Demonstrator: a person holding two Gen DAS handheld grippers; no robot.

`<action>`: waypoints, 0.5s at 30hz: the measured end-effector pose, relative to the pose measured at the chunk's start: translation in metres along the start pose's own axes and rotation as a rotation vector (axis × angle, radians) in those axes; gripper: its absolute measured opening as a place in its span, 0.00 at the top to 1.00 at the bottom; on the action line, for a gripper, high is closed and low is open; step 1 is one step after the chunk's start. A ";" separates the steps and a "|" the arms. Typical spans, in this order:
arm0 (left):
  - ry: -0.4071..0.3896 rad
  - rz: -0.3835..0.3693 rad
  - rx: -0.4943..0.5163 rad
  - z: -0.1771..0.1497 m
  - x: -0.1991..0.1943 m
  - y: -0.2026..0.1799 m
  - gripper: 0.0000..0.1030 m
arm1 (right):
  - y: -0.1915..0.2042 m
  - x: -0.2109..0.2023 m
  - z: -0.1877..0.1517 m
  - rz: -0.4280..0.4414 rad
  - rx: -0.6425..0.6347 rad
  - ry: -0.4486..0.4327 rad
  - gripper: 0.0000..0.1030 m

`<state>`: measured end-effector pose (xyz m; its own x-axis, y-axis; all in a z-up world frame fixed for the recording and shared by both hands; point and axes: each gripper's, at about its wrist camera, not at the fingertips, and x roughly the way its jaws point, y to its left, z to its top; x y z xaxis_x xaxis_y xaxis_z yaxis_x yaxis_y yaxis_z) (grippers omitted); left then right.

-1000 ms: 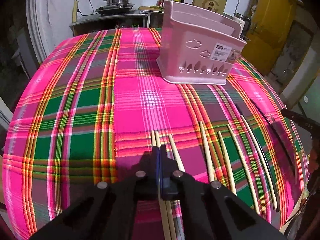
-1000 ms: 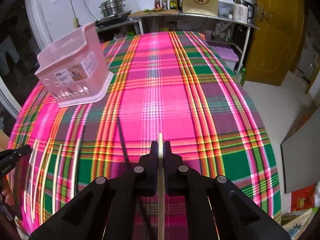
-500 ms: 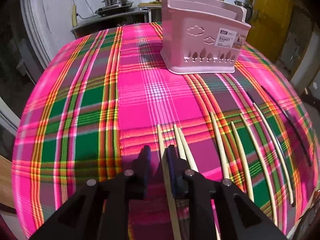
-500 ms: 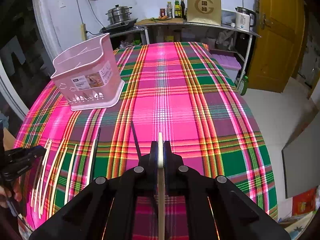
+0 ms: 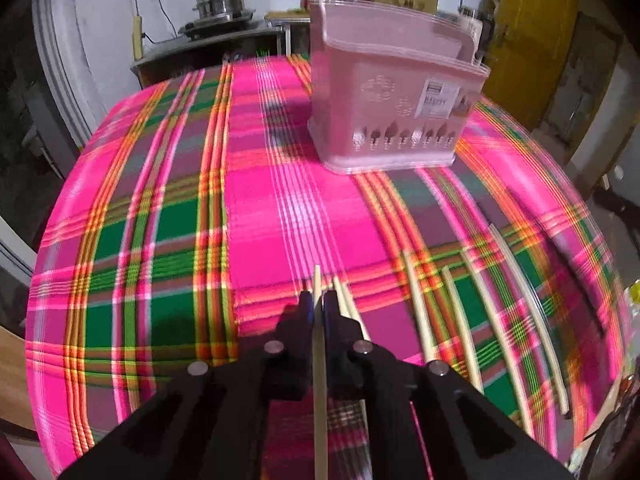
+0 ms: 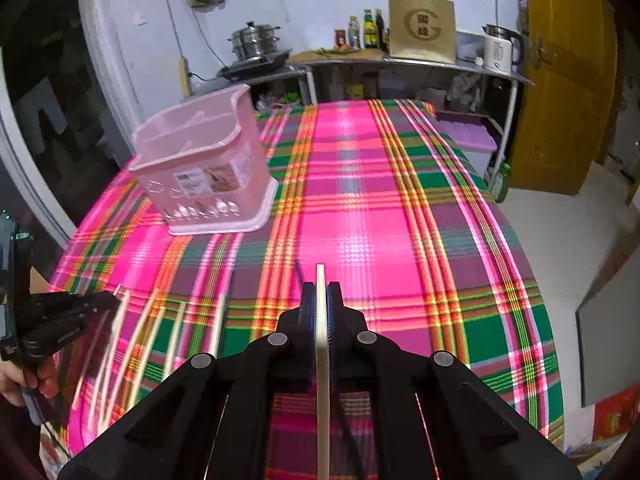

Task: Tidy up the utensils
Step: 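Lift the left tool's chopstick toward the pink basket while the right tool carries its own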

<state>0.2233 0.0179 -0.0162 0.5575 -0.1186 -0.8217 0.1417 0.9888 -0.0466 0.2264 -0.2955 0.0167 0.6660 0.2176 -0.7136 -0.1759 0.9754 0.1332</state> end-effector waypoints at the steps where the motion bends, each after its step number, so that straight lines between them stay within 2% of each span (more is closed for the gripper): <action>1: -0.024 -0.003 0.000 0.002 -0.009 0.001 0.95 | 0.004 -0.003 0.001 0.010 -0.006 -0.011 0.95; 7: -0.153 -0.037 0.005 0.014 -0.060 0.003 0.95 | 0.021 -0.022 0.012 0.054 -0.034 -0.074 0.95; 15: -0.240 -0.064 -0.005 0.027 -0.096 0.010 0.95 | 0.038 -0.046 0.024 0.091 -0.055 -0.154 0.95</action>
<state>0.1936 0.0366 0.0776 0.7259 -0.1981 -0.6587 0.1789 0.9790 -0.0974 0.2064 -0.2681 0.0711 0.7479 0.3119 -0.5860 -0.2770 0.9489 0.1516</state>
